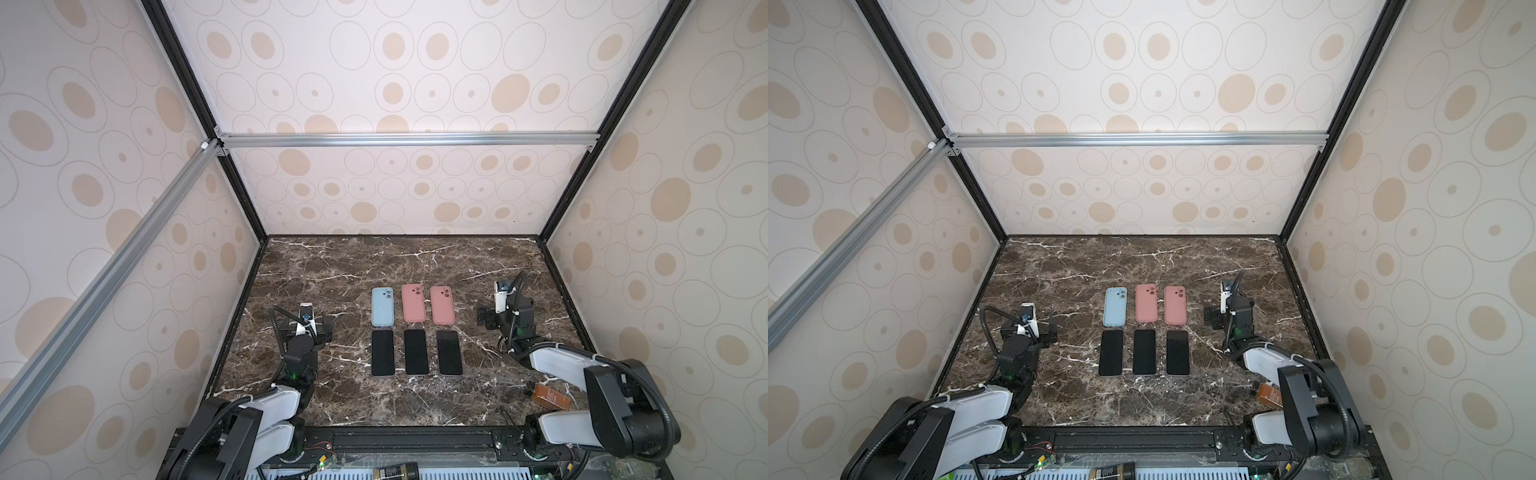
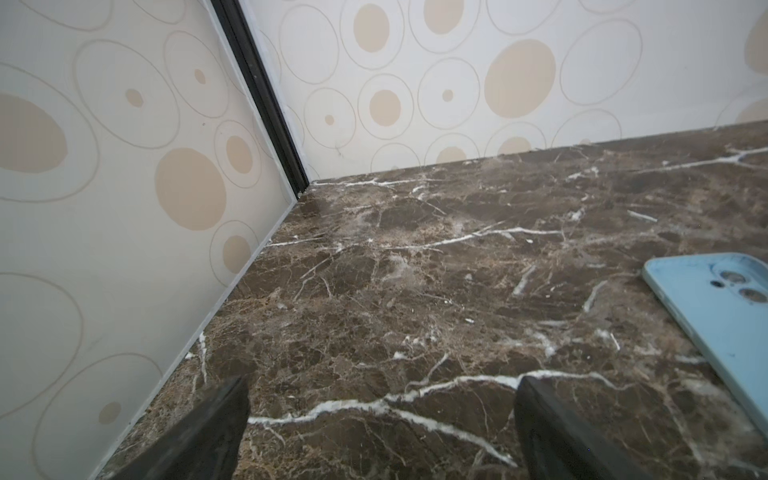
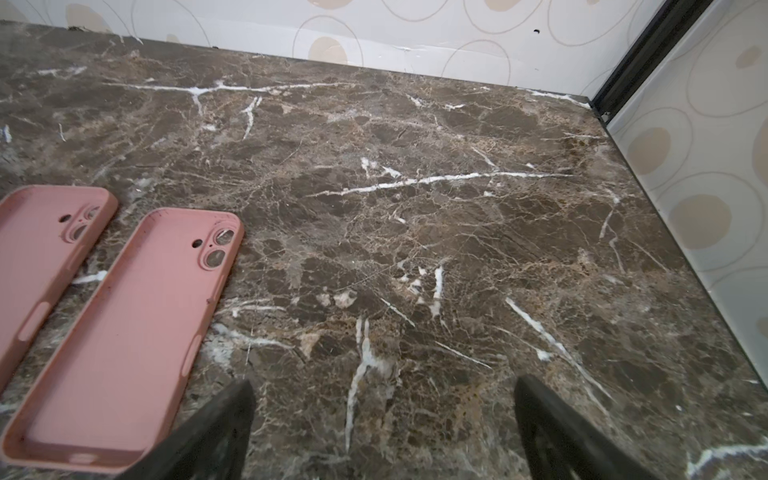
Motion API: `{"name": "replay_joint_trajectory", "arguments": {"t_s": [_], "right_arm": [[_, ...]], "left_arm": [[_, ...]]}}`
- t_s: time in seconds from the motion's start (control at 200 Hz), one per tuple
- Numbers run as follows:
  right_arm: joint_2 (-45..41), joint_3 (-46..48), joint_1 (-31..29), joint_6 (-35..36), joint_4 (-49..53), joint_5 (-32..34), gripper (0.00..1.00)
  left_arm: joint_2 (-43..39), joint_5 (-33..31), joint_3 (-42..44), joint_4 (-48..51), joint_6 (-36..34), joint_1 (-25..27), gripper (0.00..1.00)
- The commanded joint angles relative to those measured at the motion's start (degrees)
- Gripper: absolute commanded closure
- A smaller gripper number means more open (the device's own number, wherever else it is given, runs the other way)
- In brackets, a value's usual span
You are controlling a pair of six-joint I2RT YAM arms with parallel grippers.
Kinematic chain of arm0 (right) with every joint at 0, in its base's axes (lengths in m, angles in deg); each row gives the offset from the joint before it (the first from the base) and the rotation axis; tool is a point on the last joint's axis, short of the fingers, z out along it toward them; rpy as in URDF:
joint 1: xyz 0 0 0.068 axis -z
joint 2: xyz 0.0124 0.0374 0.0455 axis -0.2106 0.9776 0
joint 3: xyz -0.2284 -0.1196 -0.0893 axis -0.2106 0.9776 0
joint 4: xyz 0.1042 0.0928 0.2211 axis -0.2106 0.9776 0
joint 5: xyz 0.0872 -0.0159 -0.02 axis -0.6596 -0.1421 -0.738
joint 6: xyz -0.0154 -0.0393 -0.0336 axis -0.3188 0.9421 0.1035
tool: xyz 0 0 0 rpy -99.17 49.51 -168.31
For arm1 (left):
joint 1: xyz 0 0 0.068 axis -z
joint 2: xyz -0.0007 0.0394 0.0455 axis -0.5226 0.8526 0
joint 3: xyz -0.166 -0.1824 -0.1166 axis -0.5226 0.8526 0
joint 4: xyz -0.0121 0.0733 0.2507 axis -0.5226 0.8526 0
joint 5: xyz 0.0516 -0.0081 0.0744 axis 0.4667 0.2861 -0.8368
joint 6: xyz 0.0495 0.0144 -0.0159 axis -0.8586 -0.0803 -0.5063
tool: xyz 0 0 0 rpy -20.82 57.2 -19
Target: Take the phone out of the phone case
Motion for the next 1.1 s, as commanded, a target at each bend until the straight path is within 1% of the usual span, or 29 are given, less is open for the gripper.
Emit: {"name": "replay_joint_trajectory", "arguments": {"t_s": [0.0,0.06,0.195,0.245,0.345,0.365,0.39,0.41,0.45,0.505,0.55,0.6,0.635,0.705,0.875,1.095], "right_arm": [[0.42,1.21,1.64,3.23,-7.83,-1.86,0.00],[1.49,2.53,3.33,2.85,-11.64,-4.42,0.00],[4.18,4.42,6.59,0.41,-17.55,-7.57,0.00],[5.64,4.43,7.24,0.01,-18.77,-8.62,0.00],[9.94,4.63,7.48,-0.61,-24.33,-8.14,0.00],[10.10,4.31,7.58,-0.80,-24.16,-7.97,0.00],[9.49,3.42,7.60,-0.81,-21.52,-7.83,0.00],[9.00,2.47,7.75,-0.94,-18.70,-7.98,0.00],[8.86,0.49,8.03,-1.07,-13.81,-8.09,0.00],[9.78,1.59,8.04,-1.00,-17.33,-8.02,0.00],[9.95,1.54,8.01,-0.74,-17.75,-8.24,0.00],[9.31,1.09,7.88,-0.47,-15.74,-8.36,0.00],[8.94,0.64,7.87,-0.47,-14.20,-8.36,0.00],[9.35,1.08,7.92,-0.43,-15.95,-8.36,0.00],[9.26,0.87,7.89,-0.47,-15.21,-8.36,0.00],[9.16,0.84,7.92,-0.51,-15.03,-8.36,0.00]], "left_arm": [[3.59,4.47,-0.85,-12.12,-2.78,-1.70,0.01],[6.31,5.97,-1.69,-14.57,-2.50,-2.75,0.01],[12.28,10.34,-4.03,-19.07,-1.56,-5.61,0.01],[14.74,10.62,-4.81,-19.94,-1.25,-6.41,0.01],[21.05,12.93,-4.78,-26.16,0.10,-8.56,0.01],[22.14,13.35,-4.72,-27.43,0.59,-9.03,0.01],[23.73,13.63,-4.67,-29.61,0.69,-9.48,0.01],[23.36,13.78,-4.87,-28.75,0.97,-9.69,0.01],[22.02,13.91,-6.20,-23.54,2.08,-10.21,0.01],[23.25,12.63,-8.81,-20.80,2.45,-10.46,0.01],[22.41,14.93,-9.66,-17.40,4.00,-12.08,0.01],[23.15,15.75,-9.28,-19.59,4.28,-12.83,0.01],[22.63,15.87,-9.41,-18.30,4.40,-12.79,0.01],[22.86,15.81,-9.07,-19.57,4.08,-12.80,0.01],[22.83,17.55,-9.41,-18.85,3.30,-12.66,0.01],[23.19,17.98,-10.20,-17.55,3.62,-12.78,0.01]]}}
